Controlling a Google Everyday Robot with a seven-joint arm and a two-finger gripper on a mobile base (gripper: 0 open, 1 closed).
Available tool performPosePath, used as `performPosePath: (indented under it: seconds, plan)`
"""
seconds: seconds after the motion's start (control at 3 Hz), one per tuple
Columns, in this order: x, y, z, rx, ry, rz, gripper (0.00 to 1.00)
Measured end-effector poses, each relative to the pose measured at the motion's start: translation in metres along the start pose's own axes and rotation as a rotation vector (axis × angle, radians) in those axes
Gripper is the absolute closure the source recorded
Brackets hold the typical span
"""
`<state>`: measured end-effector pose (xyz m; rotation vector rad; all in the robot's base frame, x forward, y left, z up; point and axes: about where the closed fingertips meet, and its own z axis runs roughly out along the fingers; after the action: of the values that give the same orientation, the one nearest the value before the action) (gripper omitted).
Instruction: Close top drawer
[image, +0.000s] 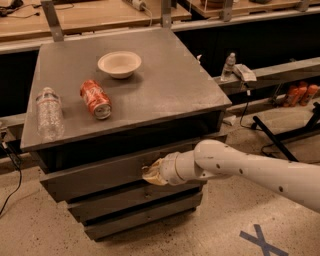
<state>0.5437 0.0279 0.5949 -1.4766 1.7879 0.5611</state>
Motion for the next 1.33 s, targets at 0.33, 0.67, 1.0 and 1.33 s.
performPosePath:
  seconds: [0.33, 0.67, 1.0, 1.33]
  plan:
    - [0.01, 0.002, 0.003, -0.016, 0.009, 0.017, 1.0]
    - [0.019, 0.006, -0.002, -0.021, -0.001, 0.037, 1.0]
    - [0.031, 0.011, -0.021, -0.009, -0.009, 0.056, 1.0]
    - [0.039, 0.008, -0.023, 0.003, -0.007, 0.076, 1.0]
